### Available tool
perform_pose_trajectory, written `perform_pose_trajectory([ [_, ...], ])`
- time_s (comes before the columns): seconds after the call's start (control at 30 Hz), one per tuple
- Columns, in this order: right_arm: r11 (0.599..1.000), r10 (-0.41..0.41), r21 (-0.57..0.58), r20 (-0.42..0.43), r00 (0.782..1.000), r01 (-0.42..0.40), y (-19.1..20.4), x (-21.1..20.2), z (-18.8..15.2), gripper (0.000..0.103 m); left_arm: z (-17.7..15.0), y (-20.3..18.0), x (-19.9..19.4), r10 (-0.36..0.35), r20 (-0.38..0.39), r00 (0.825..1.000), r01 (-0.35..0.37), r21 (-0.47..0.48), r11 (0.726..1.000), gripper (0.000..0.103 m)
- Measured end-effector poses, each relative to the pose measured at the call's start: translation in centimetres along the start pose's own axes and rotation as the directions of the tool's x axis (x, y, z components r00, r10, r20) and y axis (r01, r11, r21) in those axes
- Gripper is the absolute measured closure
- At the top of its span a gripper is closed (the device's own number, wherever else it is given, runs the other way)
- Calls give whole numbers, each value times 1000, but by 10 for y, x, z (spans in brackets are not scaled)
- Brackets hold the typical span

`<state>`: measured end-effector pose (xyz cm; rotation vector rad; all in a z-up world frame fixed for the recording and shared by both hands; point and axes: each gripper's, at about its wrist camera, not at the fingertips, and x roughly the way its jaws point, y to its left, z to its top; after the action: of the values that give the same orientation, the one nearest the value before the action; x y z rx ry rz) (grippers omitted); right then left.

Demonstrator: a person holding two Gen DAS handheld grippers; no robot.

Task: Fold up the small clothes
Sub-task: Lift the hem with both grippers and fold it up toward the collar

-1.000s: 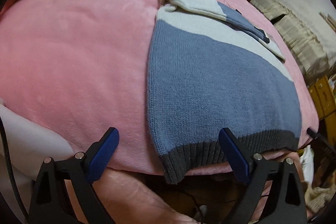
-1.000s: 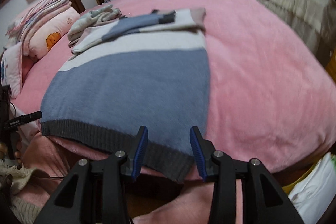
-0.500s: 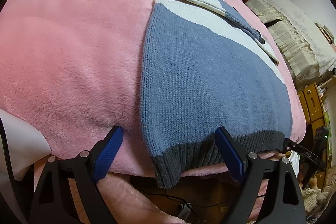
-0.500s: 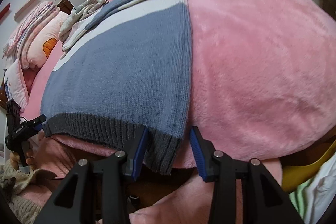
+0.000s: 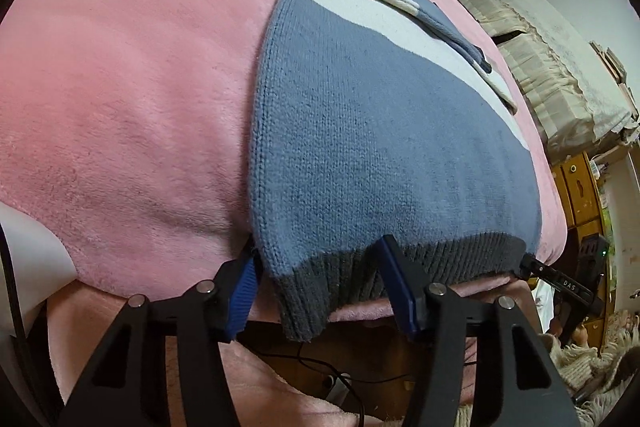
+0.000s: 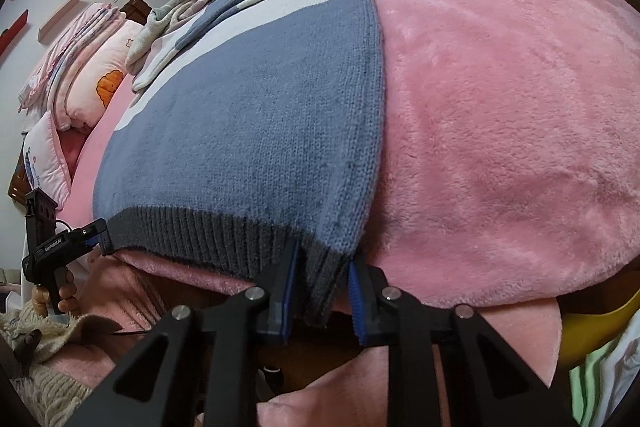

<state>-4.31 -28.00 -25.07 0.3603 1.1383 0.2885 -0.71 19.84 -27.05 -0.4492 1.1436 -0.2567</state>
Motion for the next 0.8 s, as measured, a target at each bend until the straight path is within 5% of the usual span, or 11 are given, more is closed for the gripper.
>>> perform_pose_trajectory([
  [0.17, 1000, 11, 10, -6, 1000, -11, 0, 3, 1, 79, 0, -2, 6, -11, -26, 1000, 10, -6, 1000, 51],
  [0.2, 1000, 11, 6, -8, 1000, -11, 1, 3, 2, 83, 0, -2, 7, -28, -45, 999, 28, -10, 1000, 74],
  [0.27, 1000, 28, -2, -18, 999, -28, 3, 3, 2, 89, -1, -3, 12, -63, -96, 993, 61, -28, 998, 89],
  [0.4, 998, 33, -61, -10, 999, -34, 15, -7, 7, 91, 2, -3, 9, -100, -108, 989, 94, -55, 994, 92],
  [0.6, 988, 141, -82, 81, 987, -134, 18, -48, 23, 92, 13, -8, -16, -246, -60, 967, 240, -100, 966, 92],
  [0.8, 974, 223, -25, 239, 945, -223, 17, -94, 63, 92, 51, -28, -57, -398, 127, 909, 413, -134, 901, 92],
])
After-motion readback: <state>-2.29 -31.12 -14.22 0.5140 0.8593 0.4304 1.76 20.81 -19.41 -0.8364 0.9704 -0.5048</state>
